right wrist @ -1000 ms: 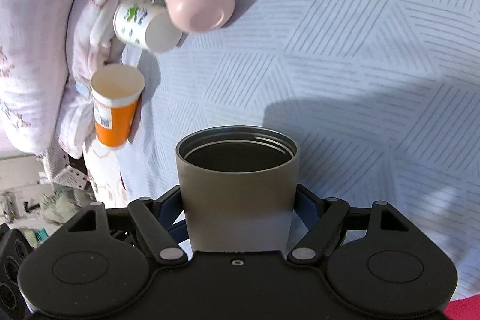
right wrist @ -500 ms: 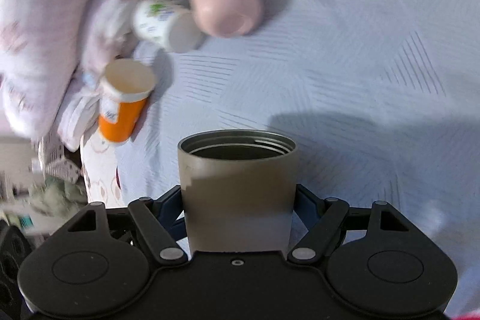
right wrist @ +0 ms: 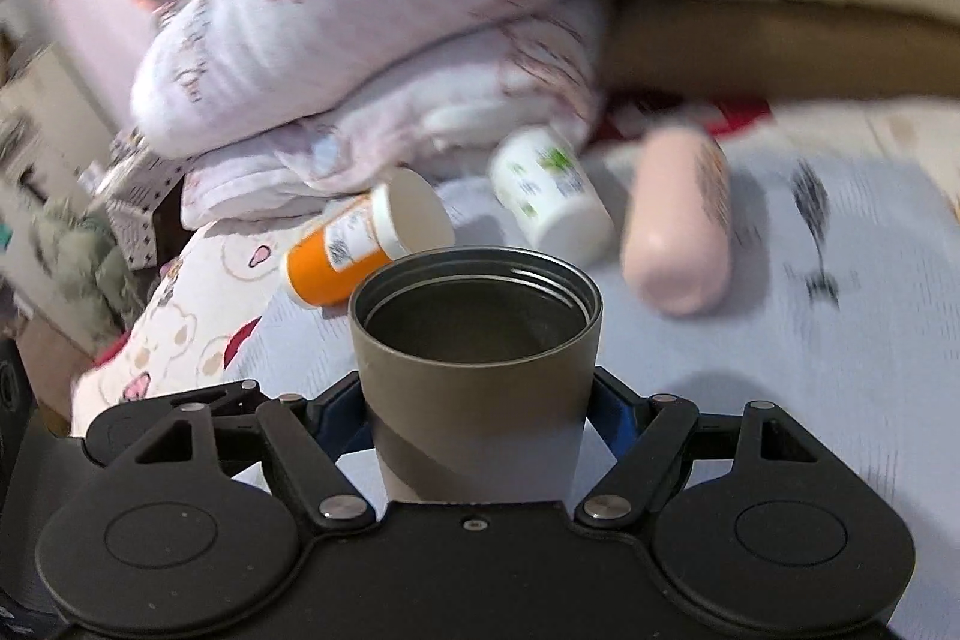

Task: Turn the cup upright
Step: 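Lower the upright tumbler onto the cloth with the right tool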

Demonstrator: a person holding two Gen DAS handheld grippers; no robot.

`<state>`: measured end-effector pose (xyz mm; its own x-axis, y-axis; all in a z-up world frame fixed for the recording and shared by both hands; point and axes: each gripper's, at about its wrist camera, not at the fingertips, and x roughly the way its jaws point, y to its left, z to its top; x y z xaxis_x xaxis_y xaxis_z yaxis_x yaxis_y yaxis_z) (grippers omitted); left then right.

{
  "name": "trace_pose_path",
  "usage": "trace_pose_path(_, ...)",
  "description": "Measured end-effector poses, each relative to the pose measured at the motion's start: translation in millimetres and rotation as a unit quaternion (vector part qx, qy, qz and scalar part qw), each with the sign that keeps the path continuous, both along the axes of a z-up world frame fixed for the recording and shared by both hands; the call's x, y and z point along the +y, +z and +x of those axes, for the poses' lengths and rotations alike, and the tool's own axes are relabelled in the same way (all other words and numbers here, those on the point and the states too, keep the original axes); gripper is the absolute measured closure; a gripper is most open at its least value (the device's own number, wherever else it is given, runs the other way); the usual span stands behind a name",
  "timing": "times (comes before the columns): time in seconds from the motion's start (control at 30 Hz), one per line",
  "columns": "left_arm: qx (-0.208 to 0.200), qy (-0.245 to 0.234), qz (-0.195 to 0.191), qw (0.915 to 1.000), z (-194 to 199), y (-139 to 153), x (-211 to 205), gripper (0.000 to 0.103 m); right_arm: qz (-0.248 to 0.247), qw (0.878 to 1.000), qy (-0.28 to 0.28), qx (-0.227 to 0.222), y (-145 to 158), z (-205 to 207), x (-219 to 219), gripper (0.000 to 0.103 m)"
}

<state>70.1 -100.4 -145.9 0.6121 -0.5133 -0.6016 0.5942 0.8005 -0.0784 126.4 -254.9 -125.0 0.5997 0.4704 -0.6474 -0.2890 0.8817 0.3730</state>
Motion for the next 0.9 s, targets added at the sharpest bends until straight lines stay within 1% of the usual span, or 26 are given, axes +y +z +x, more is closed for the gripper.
trace_pose_path(0.07, -0.018, 0.011, -0.006, 0.9998, 3.4, -3.5, 3.4, 0.039, -0.004, 1.0, 0.014, -0.02, 1.6, 7.7, 2.8, 0.022)
trace_pose_path(0.17, -0.036, 0.018, 0.005, 0.9992, 9.8, -14.3, -0.8, 0.039, -0.018, 0.998, 0.037, -0.041, 0.9, 14.3, 5.8, 0.022)
trace_pose_path(0.23, -0.043, 0.022, 0.008, 0.9988, 13.7, -22.0, -3.4, 0.039, -0.055, 0.995, 0.055, -0.061, 0.0, 14.7, 14.6, 0.022)
trace_pose_path(0.3, -0.048, 0.026, 0.008, 0.9985, 15.1, -29.0, -4.8, 0.039, -0.102, 0.988, 0.07, -0.088, -2.5, 10.7, 26.1, 0.022)
trace_pose_path(0.37, -0.054, 0.026, 0.005, 0.9982, 16.6, -33.5, -4.2, 0.039, -0.129, 0.983, 0.076, -0.108, -4.5, 7.3, 31.0, 0.022)
trace_pose_path(0.43, -0.057, 0.024, -0.002, 0.9981, 18.5, -36.7, -2.6, 0.039, -0.143, 0.979, 0.078, -0.124, -6.3, 4.9, 33.2, 0.022)
trace_pose_path(0.5, -0.057, 0.021, -0.006, 0.9981, 18.9, -40.1, -0.7, 0.04, -0.15, 0.977, 0.079, -0.129, -8.0, 4.2, 33.4, 0.022)
trace_pose_path(0.6, -0.066, 0.016, 0.002, 0.9977, 13.3, -45.0, 0.3, 0.04, -0.155, 0.977, 0.083, -0.118, -9.7, 6.0, 34.6, 0.022)
trace_pose_path(0.73, -0.038, 0.013, -0.008, 0.9992, 18.6, -48.7, 3.6, 0.04, -0.178, 0.972, 0.097, -0.116, -15.3, 3.2, 40.9, 0.022)
trace_pose_path(0.9, -0.039, 0.015, -0.014, 0.999, 16.0, -51.0, 6.2, 0.04, -0.18, 0.972, 0.093, -0.116, -17.2, 1.1, 43.0, 0.022)
